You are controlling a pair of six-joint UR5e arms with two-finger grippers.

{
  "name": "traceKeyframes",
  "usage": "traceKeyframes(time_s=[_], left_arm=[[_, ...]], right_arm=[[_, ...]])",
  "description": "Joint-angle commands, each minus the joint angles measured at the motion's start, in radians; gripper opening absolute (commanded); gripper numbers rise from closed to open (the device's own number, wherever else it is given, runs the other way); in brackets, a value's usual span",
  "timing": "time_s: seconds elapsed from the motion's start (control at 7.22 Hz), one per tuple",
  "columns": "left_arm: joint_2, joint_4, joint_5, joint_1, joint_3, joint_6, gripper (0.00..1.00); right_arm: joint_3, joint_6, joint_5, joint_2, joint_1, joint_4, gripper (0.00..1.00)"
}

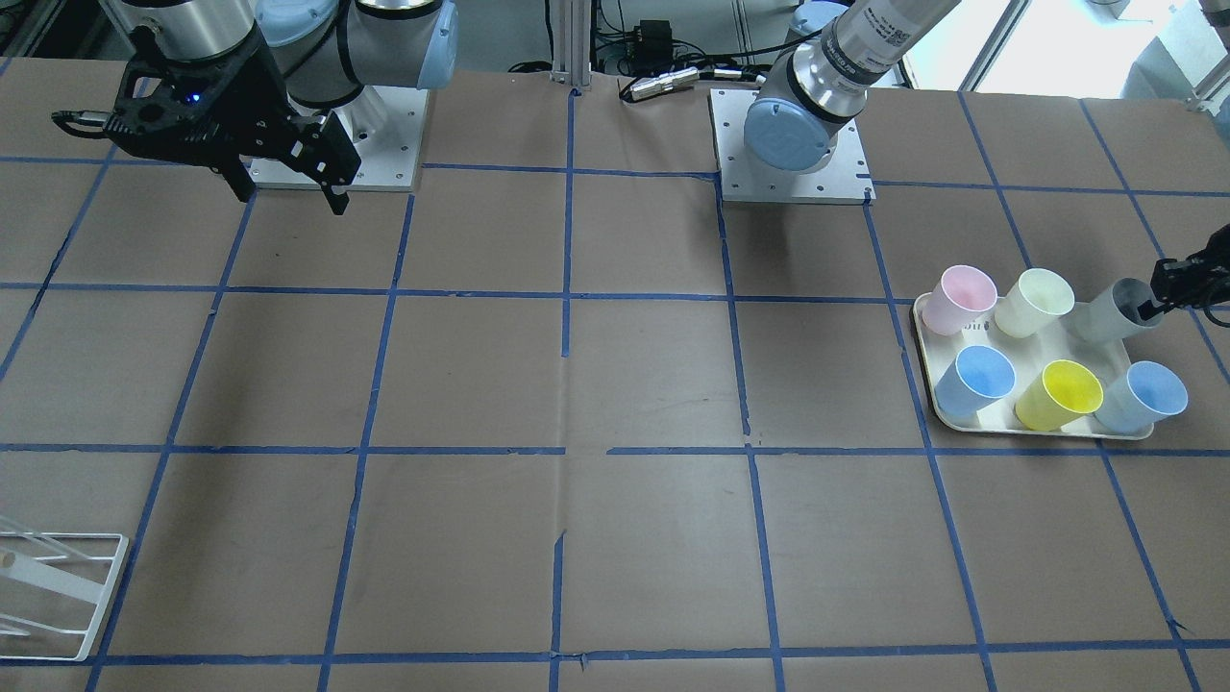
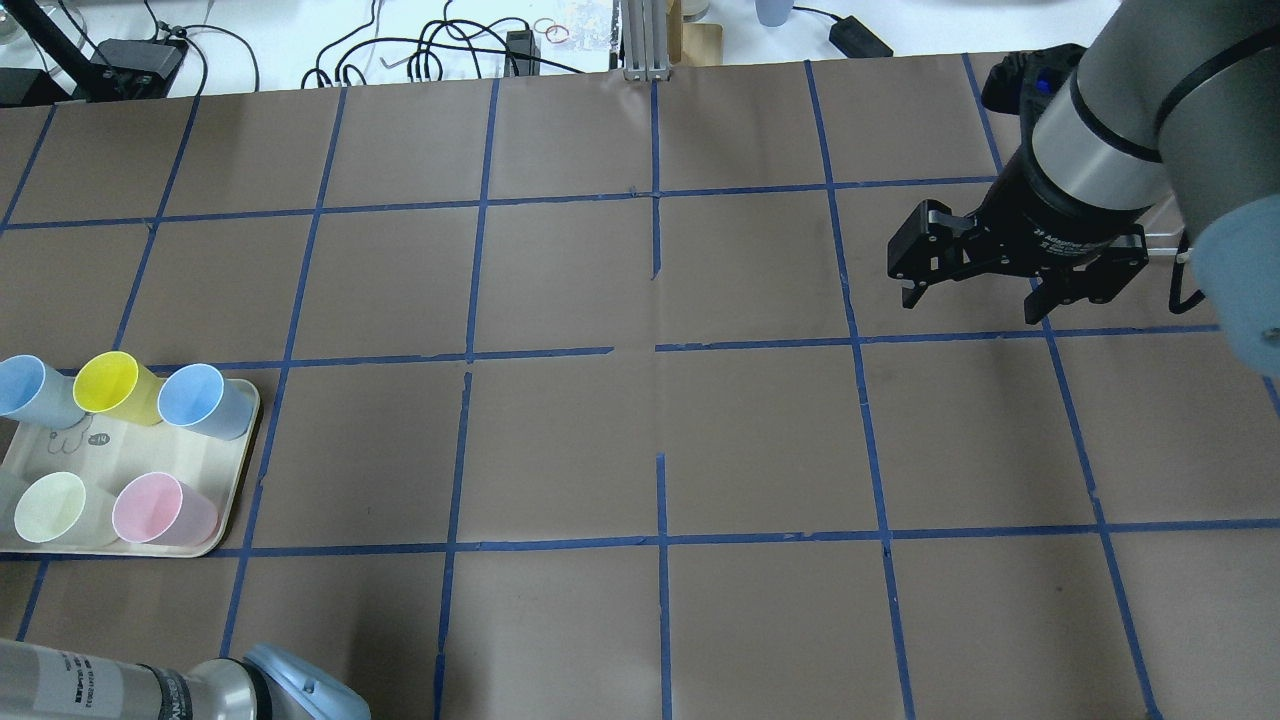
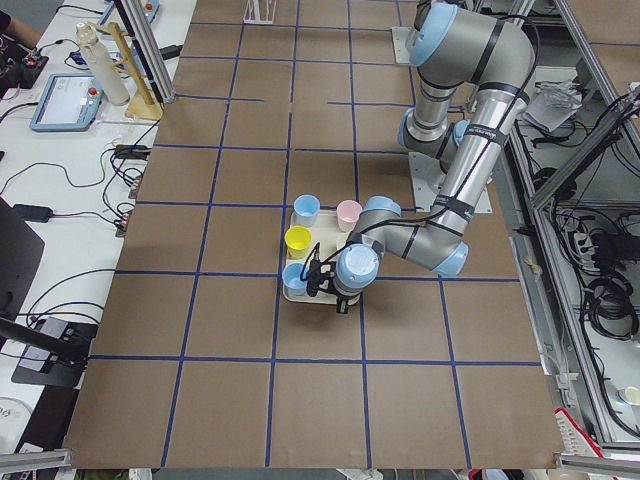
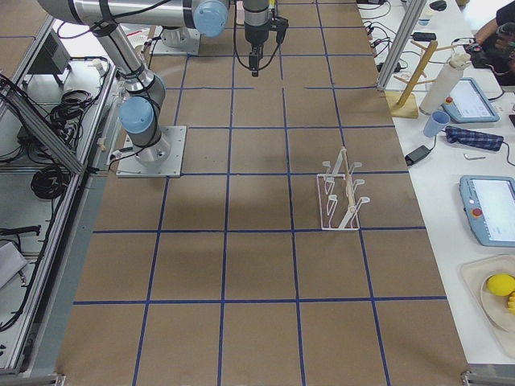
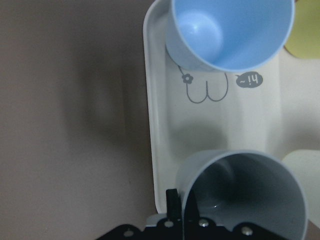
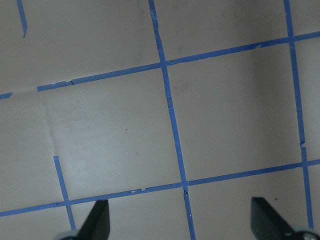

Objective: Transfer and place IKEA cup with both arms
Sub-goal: 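Lower the white cup onto the tray beside the blue cup with the left gripper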

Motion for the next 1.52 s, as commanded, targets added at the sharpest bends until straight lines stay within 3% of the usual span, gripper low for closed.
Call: traceKeyframes(time_s=[0.0, 0.83, 0.97, 1.39], left_arm=[[0.001, -0.004, 0.002, 0.001, 0.001, 0.001, 0.00], [-0.008, -0.013, 0.027, 0.001, 0.000, 0.001, 0.00], [-0.009, -0.015, 0.027, 0.001, 0.000, 0.001, 0.04], [-0.018, -0.010, 0.027, 0.001, 0.000, 0.001, 0.48]], right_arm=[[-0.001, -0.006, -0.001, -0.002, 0.007, 0.000, 1.00], [0.001, 0.001, -0.003, -0.007, 0.015, 0.003, 1.00], [0.001, -0.002, -0.003, -0.007, 0.015, 0.002, 1.00], [0.001, 0.003, -0.001, -0.005, 0.015, 0.002, 1.00]])
